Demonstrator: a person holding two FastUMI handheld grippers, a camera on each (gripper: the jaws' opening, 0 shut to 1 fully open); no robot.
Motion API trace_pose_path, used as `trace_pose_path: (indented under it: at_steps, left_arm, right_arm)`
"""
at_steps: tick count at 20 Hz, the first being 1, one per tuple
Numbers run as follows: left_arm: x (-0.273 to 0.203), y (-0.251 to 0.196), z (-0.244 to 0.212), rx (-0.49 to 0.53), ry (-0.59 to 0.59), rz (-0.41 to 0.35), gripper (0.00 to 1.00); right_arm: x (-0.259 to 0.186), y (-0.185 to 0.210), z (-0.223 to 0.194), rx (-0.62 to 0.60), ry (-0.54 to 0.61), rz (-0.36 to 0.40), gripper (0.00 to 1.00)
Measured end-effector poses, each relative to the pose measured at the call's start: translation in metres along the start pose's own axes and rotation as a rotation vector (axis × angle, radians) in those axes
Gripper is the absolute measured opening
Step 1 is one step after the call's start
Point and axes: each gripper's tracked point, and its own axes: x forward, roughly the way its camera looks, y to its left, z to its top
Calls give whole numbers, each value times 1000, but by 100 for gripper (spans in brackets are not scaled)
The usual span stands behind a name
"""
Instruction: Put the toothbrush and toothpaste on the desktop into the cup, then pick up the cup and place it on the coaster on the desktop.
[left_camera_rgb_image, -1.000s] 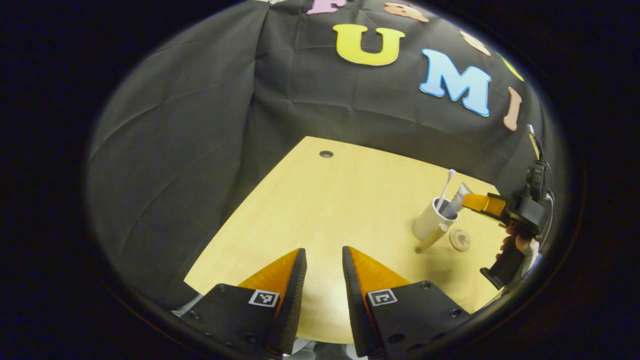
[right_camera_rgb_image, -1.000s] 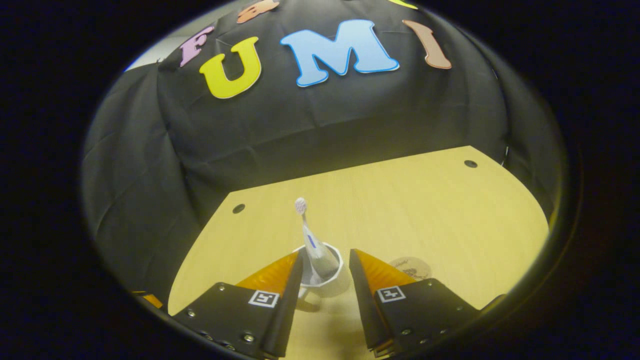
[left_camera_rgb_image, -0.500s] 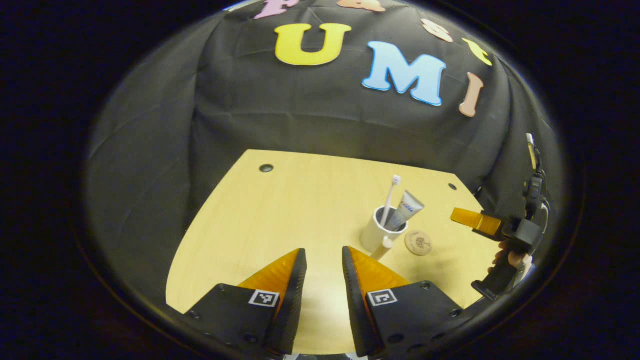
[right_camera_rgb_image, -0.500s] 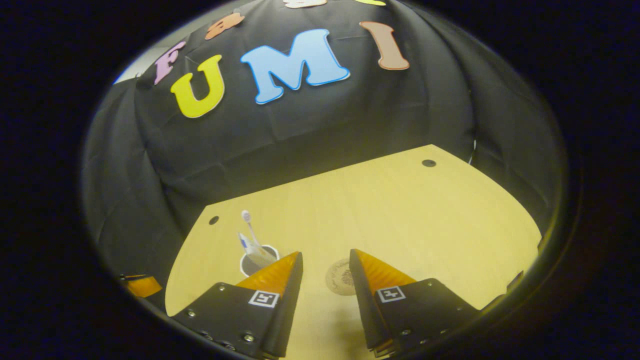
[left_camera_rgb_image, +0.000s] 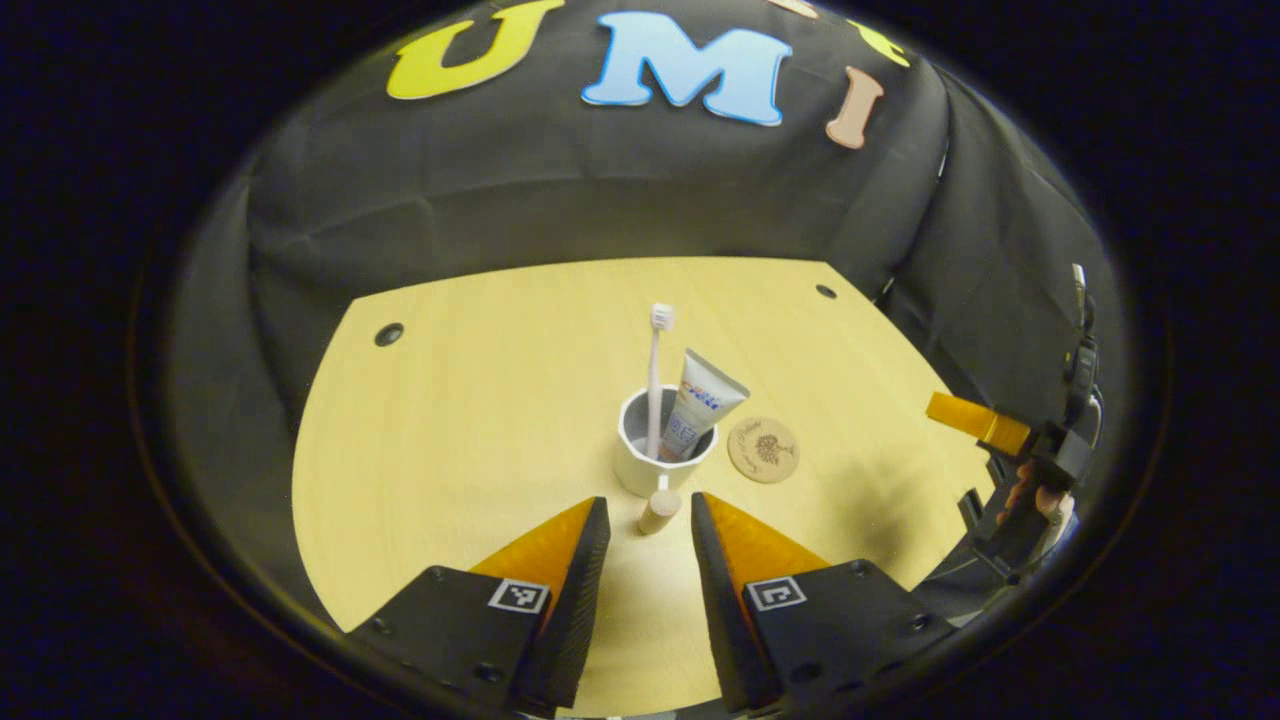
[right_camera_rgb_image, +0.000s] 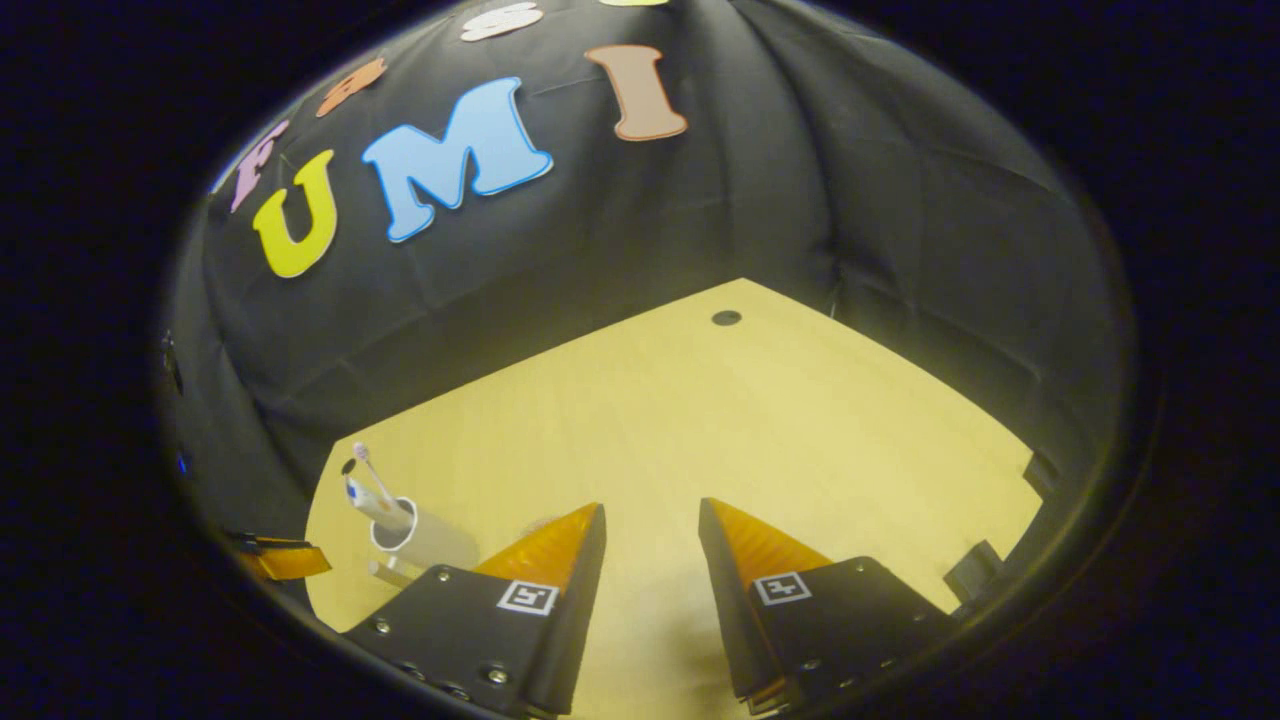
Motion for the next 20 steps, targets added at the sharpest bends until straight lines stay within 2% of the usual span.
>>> trace_pose_path:
  at_steps: [3,7,14,15,16,17,18,19,20]
  left_arm:
    - [21,-6,-11,51,101,-26,57]
    - [41,-13,-22,69,217,-46,57]
    - [75,7,-37,89,385,4,58]
    - [77,10,-40,87,404,9,63]
    - [85,11,-41,86,421,16,63]
    - [91,12,-43,81,437,17,58]
    - [96,13,-46,74,452,22,63]
    - [101,14,-48,67,464,27,58]
    - [105,15,-49,63,471,28,58]
  right_arm:
    - [-3,-31,-1,35,2,-56,56]
    - [-6,-63,-2,82,7,-111,56]
    - [-9,-89,-14,92,40,-146,56]
    - [-8,-91,-16,92,44,-148,56]
    - [-8,-94,-16,93,47,-152,56]
    - [-8,-97,-17,94,51,-155,56]
    - [-8,-99,-18,94,55,-159,56]
    - [-9,-98,-19,95,59,-162,56]
    - [-9,-98,-19,95,62,-165,56]
